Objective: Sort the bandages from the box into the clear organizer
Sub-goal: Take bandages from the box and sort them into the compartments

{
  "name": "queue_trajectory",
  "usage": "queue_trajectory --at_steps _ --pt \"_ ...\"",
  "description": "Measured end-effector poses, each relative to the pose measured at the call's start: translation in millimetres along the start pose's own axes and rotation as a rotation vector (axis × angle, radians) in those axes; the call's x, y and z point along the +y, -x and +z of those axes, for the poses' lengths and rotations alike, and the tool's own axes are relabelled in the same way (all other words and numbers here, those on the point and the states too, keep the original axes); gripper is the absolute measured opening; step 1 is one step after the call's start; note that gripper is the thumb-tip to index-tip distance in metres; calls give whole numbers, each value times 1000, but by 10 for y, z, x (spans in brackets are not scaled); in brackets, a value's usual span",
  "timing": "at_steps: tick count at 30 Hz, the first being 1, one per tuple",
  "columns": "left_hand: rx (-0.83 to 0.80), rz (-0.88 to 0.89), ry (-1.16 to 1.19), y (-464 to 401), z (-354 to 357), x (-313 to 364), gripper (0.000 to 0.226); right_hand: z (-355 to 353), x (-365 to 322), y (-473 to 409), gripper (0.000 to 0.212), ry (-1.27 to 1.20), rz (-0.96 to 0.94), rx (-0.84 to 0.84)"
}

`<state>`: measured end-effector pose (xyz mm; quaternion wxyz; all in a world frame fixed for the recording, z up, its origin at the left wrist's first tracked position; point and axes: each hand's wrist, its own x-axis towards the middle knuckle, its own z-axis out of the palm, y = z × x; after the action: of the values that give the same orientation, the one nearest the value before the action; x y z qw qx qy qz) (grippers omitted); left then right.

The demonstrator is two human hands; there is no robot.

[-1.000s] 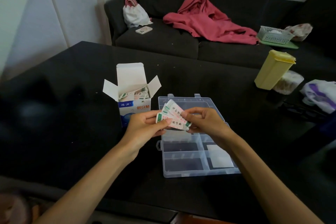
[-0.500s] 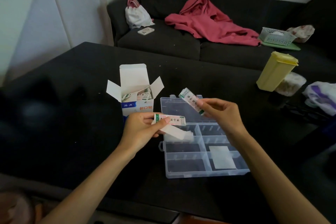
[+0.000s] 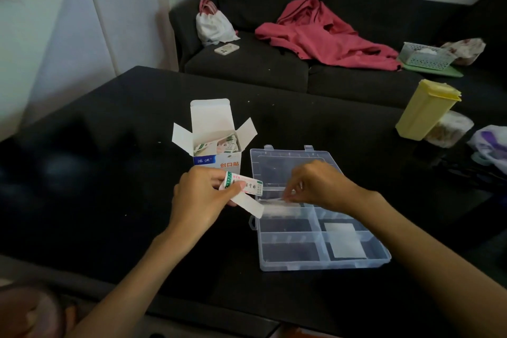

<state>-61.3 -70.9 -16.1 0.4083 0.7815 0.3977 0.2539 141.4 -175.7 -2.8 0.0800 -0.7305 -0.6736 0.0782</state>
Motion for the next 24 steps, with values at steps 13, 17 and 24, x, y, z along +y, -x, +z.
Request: queue_trajectory --at_steps 13,17,24 --pt "-132 -108 287 -57 -6 20 10 -321 -75 -166 34 -143 133 -427" --pt "-138 -99 363 -48 40 58 9 -314 -170 -116 28 -729 344 -89" --pt "-174 -176 559 -25 133 145 11 -8 -236 -42 15 -953 458 215"
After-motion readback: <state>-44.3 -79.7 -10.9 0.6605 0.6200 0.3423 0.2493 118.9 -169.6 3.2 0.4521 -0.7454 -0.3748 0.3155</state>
